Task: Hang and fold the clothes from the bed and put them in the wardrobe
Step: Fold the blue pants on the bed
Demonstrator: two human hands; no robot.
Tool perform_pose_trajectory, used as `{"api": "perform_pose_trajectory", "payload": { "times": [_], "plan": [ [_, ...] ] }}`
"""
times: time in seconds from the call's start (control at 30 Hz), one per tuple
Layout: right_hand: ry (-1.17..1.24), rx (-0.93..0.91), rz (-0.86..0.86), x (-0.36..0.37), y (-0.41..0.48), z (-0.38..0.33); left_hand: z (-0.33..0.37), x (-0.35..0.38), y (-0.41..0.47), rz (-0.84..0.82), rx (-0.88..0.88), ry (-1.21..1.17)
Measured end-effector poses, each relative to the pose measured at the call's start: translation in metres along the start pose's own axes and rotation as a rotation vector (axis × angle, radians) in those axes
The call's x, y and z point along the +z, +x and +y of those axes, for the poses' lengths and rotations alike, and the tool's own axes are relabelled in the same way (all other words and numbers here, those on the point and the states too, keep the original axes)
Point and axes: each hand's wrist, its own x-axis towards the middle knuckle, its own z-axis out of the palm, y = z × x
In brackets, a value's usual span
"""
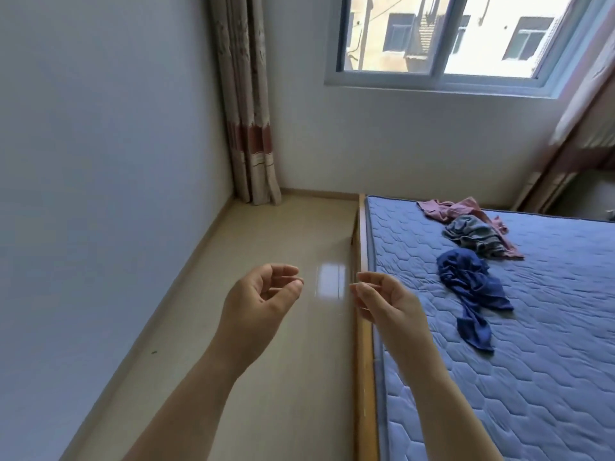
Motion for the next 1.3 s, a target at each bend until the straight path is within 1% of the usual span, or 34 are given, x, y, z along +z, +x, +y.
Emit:
{"api": "perform_pose_trajectory", "payload": {
  "times": [0.17,0.33,0.53,0.7,0.87,1.03,1.3],
  "plan": [
    [-0.068,0.002,0.129,0.018,0.049,0.006,-0.016,-0.008,0.084,-0.152,0.04,-0.024],
    [-0.085,0.04,0.224,0.051,0.1,-0.001,-0.016,-0.022,0.169,-0.284,0.054,-0.053],
    [-0.097,0.107,0.356,0.06,0.154,0.007,-0.024,-0.007,0.254,-0.439,0.056,-0.08],
    [-0.075,0.145,0.472,0.036,0.214,0.024,-0.031,0.037,0.322,-0.552,0.064,-0.089],
    [-0.051,0.157,0.517,0.007,0.289,0.039,-0.031,0.088,0.398,-0.591,0.079,-0.069],
    [-0.065,0.173,0.547,-0.029,0.353,0.042,-0.025,0.141,0.459,-0.616,0.047,-0.061],
    [-0.067,0.266,0.673,-0.07,0.441,0.066,-0.037,0.222,0.558,-0.767,-0.013,-0.066]
  ]
}}
